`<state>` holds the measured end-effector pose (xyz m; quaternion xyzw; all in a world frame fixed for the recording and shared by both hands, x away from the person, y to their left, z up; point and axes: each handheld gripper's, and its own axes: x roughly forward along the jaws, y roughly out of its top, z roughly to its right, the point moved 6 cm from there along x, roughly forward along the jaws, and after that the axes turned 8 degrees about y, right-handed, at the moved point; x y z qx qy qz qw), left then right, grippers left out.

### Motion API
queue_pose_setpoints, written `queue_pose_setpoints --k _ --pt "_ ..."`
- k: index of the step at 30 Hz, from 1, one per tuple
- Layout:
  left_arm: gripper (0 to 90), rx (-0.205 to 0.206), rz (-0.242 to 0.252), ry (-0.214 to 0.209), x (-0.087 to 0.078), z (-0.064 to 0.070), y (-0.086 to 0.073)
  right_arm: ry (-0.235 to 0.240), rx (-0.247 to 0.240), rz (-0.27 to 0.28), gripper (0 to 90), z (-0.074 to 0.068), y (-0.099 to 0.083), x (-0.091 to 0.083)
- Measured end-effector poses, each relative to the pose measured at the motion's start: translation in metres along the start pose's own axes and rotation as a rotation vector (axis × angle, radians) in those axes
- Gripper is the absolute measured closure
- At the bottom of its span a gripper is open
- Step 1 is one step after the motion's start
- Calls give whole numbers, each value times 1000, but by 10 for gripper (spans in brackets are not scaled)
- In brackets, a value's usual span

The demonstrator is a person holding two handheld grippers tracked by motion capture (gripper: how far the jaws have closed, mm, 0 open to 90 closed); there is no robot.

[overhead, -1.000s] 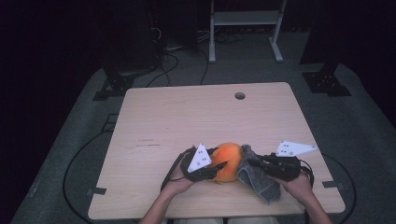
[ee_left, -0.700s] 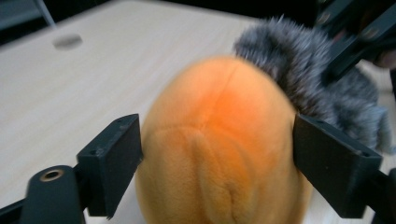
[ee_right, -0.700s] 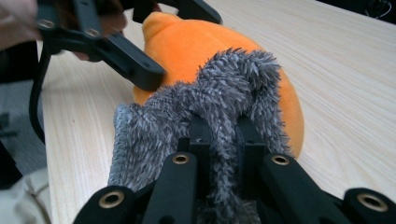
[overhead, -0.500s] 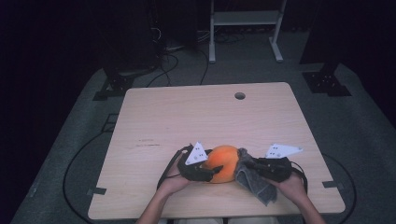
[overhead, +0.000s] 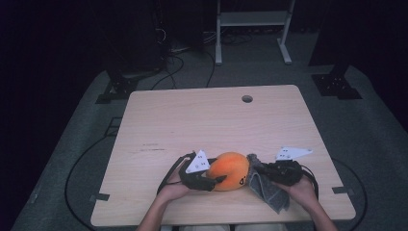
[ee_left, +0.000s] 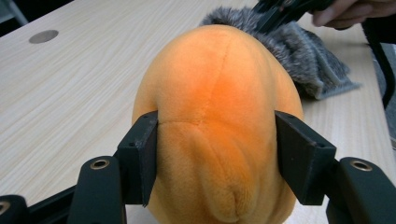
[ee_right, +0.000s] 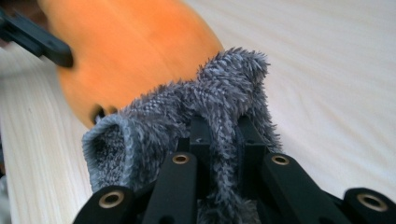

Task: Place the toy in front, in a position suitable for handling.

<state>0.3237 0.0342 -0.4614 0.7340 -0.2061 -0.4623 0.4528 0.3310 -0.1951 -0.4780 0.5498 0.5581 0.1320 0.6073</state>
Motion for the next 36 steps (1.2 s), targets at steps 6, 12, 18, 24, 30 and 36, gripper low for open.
queue_pose_setpoints --k 6,12,18,24,30,36 --pt "368 44 0 -17 0 6 2 86 -48 115 799 -18 24 -8" --pt "366 59 13 -41 1 10 3 73 -32 42 799 -11 11 -3" --pt "367 95 14 -54 1 15 5 93 -93 106 799 -26 27 -14" --pt "210 21 9 -39 1 8 9 101 -98 69 800 -28 23 -3" --pt "298 -14 -2 -30 5 8 9 67 -110 39 800 -26 20 -9" --pt "352 86 13 -17 4 17 14 70 -190 70 800 -46 39 -21"
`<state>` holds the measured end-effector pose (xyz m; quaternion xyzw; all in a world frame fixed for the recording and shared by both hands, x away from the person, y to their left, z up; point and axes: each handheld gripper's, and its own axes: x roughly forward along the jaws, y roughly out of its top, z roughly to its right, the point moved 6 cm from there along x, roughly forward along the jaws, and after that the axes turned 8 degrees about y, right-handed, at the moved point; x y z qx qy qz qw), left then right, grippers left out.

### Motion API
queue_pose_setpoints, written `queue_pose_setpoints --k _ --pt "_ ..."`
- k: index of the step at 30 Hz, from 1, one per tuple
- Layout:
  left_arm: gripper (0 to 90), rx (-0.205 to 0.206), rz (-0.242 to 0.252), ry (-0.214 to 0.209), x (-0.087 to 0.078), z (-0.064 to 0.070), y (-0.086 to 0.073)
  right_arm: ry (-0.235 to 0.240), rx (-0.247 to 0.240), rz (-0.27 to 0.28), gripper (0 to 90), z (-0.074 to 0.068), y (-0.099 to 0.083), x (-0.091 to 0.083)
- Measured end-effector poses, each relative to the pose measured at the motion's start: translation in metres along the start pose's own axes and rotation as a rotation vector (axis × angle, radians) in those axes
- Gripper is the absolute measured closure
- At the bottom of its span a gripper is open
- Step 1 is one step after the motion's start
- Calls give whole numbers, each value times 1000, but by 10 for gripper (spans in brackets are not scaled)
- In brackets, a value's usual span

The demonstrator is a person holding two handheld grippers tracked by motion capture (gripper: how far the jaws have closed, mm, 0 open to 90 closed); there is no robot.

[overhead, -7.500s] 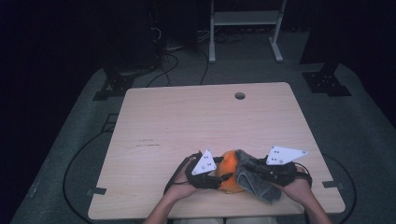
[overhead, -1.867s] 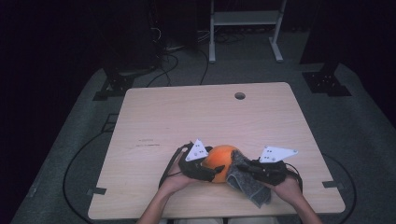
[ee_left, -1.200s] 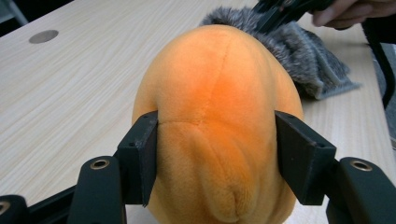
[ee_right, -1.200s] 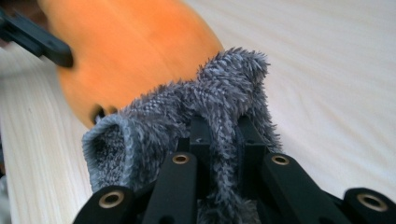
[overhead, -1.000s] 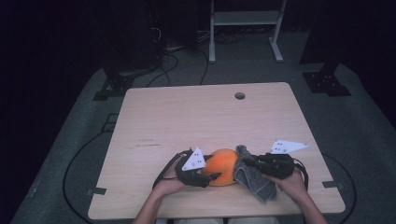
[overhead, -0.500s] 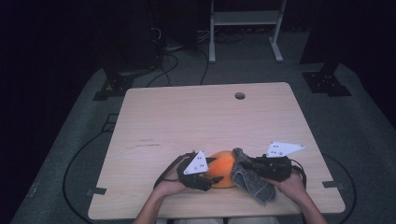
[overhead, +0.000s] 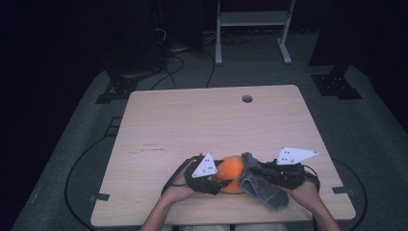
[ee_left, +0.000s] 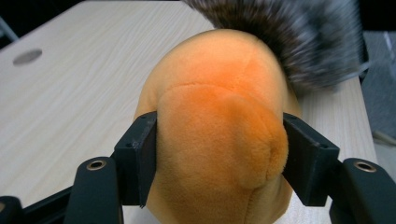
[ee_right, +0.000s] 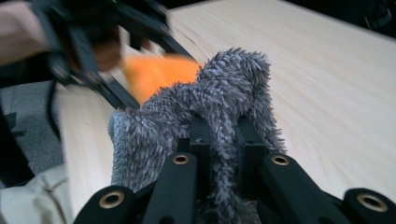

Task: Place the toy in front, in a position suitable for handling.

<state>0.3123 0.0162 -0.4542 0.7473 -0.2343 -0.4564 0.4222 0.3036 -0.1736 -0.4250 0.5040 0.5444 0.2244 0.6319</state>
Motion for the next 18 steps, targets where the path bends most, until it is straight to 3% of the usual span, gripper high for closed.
queue_pose_setpoints --k 4,6,8,14,16,18 --pt "357 123 1 8 0 11 4 31 -83 -20 800 -23 19 11" --pt "358 146 -3 7 -1 13 3 41 -103 -35 800 -29 21 17" --pt "363 135 -5 3 -1 12 1 37 -100 -43 801 -26 19 19" --pt "361 81 -26 -17 -2 3 -6 7 0 -30 801 -2 -1 10" --pt "329 48 -30 -22 -3 0 -7 0 18 -37 801 3 -7 9" --pt "246 -34 -21 -53 -3 -2 -5 2 25 -38 801 3 -10 9"
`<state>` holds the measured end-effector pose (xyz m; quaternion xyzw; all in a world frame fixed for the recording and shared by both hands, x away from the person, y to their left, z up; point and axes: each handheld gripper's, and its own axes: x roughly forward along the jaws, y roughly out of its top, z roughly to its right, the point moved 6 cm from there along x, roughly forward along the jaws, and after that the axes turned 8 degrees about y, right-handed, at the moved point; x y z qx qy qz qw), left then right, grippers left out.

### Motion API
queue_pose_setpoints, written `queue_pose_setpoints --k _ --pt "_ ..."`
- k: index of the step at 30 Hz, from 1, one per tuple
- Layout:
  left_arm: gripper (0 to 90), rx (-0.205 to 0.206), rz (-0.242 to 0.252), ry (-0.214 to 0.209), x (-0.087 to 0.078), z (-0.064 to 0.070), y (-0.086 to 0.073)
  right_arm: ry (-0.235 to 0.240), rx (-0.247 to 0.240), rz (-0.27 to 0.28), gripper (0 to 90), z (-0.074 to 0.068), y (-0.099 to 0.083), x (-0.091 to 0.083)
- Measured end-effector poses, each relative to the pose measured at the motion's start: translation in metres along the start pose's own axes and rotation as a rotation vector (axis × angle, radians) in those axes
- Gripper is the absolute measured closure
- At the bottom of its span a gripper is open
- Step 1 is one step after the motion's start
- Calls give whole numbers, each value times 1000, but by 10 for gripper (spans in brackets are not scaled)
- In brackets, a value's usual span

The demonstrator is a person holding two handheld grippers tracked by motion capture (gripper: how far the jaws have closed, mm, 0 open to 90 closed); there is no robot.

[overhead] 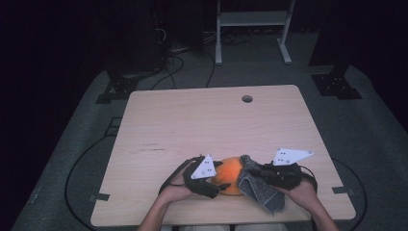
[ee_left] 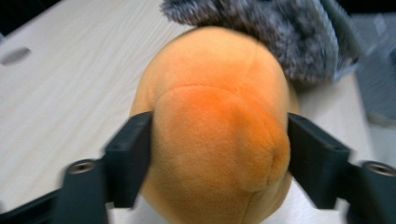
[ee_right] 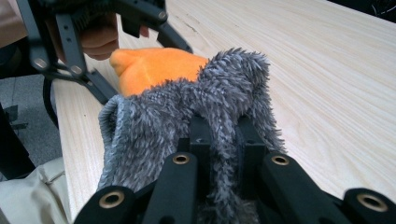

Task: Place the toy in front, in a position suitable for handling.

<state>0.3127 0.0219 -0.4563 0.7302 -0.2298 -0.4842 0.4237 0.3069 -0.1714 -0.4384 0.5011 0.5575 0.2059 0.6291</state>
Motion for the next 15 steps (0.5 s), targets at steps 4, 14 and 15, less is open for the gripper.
queue_pose_setpoints --k 4,14,15 --pt "174 -118 48 -26 -3 -5 8 13 -24 1 801 -8 4 4" --pt "329 -94 -6 -19 -3 -8 -2 9 31 -7 801 8 -12 3" --pt "332 -99 -9 -21 -4 -8 -3 5 48 -9 801 11 -16 2"
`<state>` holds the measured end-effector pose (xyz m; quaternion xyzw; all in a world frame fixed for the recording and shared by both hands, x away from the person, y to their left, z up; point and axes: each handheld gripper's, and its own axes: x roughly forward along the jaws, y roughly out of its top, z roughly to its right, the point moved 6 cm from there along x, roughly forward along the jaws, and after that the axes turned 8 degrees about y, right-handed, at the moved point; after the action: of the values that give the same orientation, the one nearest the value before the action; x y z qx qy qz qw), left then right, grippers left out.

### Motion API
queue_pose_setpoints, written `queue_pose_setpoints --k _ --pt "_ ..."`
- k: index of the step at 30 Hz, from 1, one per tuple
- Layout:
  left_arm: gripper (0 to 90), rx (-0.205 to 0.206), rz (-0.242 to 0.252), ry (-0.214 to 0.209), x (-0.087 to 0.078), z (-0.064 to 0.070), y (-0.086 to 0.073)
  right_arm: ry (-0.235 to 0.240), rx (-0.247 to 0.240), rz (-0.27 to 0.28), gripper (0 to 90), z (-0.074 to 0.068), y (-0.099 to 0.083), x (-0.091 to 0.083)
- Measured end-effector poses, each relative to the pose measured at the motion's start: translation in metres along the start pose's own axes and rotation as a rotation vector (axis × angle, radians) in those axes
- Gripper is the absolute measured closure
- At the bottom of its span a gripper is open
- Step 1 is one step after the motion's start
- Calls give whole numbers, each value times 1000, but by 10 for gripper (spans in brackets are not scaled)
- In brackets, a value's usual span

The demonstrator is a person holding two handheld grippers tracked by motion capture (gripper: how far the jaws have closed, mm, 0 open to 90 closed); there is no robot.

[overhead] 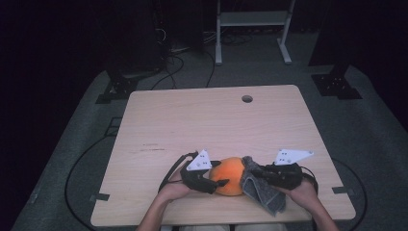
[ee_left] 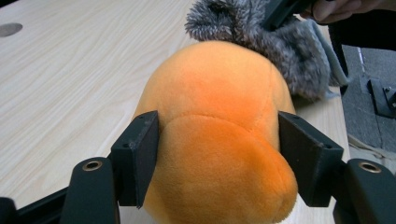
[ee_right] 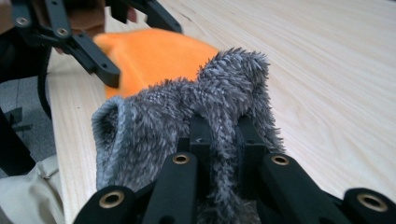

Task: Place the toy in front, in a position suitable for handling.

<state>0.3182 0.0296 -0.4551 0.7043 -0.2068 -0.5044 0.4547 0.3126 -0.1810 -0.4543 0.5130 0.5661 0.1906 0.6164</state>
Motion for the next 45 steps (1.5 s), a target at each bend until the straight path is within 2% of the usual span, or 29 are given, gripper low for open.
queue_pose_setpoints --k 3,4,5,7,9,10,11,12,13,14,15,17,18,19,20,21,22,23,24,25,27,29,32,34,37,38,41,42,45 --pt "324 -8 -1 -11 -1 -2 -1 0 -2 -3 801 -1 0 0" --pt "238 -29 3 -21 -1 -2 0 -1 -17 -8 801 -5 2 1" --pt "238 -58 6 -26 -1 -3 2 -1 -17 -8 801 -5 2 1" --pt "143 -128 9 -31 1 -5 7 -1 -33 -17 801 -9 4 2" --pt "129 -144 -13 -24 7 -4 8 3 -46 -15 800 -12 5 3" --pt "162 -139 -17 -20 8 -3 7 -1 -51 -18 801 -12 5 3" --pt "243 -125 -8 -19 9 -1 7 -3 -51 -20 800 -12 5 3" --pt "379 -88 11 5 8 0 8 -13 -40 -21 801 -9 4 1" --pt "379 -60 47 29 7 1 10 -13 -40 -21 801 -9 4 1" --pt "442 -13 110 70 6 2 15 -24 -37 6 802 -7 8 -5" --pt "448 -13 110 70 6 2 15 -24 -37 6 802 -7 8 -5" --pt "449 55 137 120 9 4 19 -34 -42 43 802 -8 14 -9" --pt "433 89 135 121 12 5 18 -37 -50 58 802 -8 20 -7" --pt "433 78 128 103 14 5 16 -37 -50 58 802 -8 20 -7" --pt "339 61 126 94 14 4 15 -36 -53 40 802 -8 19 1" --pt "339 12 117 75 12 1 14 -36 -53 40 802 -8 19 1" --pt "263 -28 113 54 10 -2 14 -20 -43 43 802 -9 18 6" --pt "219 -95 113 36 7 -7 14 -11 -42 44 802 -10 18 8" --pt "217 -128 78 64 6 -14 9 -3 -59 38 802 -16 20 12" --pt "235 -128 78 64 6 -14 9 -3 -59 38 802 -16 20 12" --pt "248 -161 74 50 6 -16 5 -8 -66 35 801 -17 20 14" --pt "262 -163 59 60 5 -17 1 -17 -47 40 801 -12 17 13" --pt "270 -170 46 56 4 -19 -3 -37 27 32 801 5 2 10" --pt "275 -165 36 52 1 -21 -6 -71 75 -5 802 18 -11 8" --pt "275 -163 32 42 -1 -21 -9 -66 86 -8 802 19 -13 7" --pt "275 -168 28 38 -3 -22 -10 -43 80 33 801 16 -7 4" --pt "275 -166 24 35 -3 -23 -11 -11 54 66 801 7 3 3" --pt "274 -163 21 29 -4 -24 -13 0 41 54 801 3 4 8" --pt "274 -159 13 25 -5 -23 -14 5 53 41 801 5 -1 13"
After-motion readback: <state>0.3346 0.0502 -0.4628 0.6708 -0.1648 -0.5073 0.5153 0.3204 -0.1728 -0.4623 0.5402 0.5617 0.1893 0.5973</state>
